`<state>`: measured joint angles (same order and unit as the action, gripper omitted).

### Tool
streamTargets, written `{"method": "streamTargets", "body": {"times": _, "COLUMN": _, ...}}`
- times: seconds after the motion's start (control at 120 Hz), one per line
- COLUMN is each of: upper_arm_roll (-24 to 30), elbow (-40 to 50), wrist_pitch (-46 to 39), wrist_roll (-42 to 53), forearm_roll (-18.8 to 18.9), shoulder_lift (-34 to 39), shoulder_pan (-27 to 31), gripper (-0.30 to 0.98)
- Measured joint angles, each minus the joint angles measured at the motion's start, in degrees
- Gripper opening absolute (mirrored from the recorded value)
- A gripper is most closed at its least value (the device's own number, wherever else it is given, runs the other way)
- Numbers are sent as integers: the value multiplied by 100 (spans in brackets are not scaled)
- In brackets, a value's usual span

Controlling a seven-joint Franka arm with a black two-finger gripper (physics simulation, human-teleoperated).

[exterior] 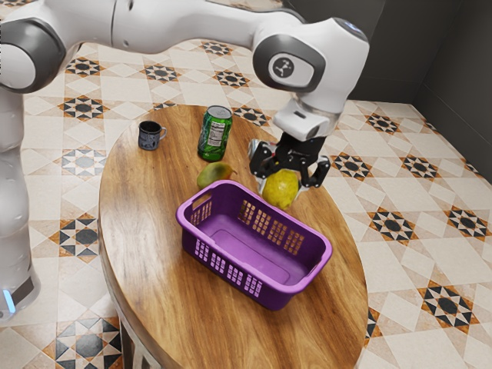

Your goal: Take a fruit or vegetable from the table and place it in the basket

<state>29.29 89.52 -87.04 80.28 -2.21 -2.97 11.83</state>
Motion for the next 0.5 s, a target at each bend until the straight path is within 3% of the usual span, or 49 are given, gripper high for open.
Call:
{"method": "streamTargets", "body": {"times": 0.083, "upper_arm_roll": 10, "elbow": 8, "wrist_pitch": -2, "wrist_roll": -77, "forearm_roll": 11, "shoulder_lift": -16, "shoulder_pan": 58, "gripper": 38}}
{"method": "streamTargets", "body": {"times": 0.283, "upper_arm_roll": 15, "elbow": 8, "wrist_pitch": 67, "wrist_roll": -284, "forearm_roll": 46, "shoulder_lift": -23, "shoulder_pan": 118, "gripper": 60}}
{"method": "streamTargets", "body": {"times": 0.5, "upper_arm_roll": 8, "elbow": 3, "wrist_pitch": 104, "wrist_roll": -469, "forearm_roll": 44, "shoulder_lift": -24, "shoulder_pan": 51, "gripper": 66}}
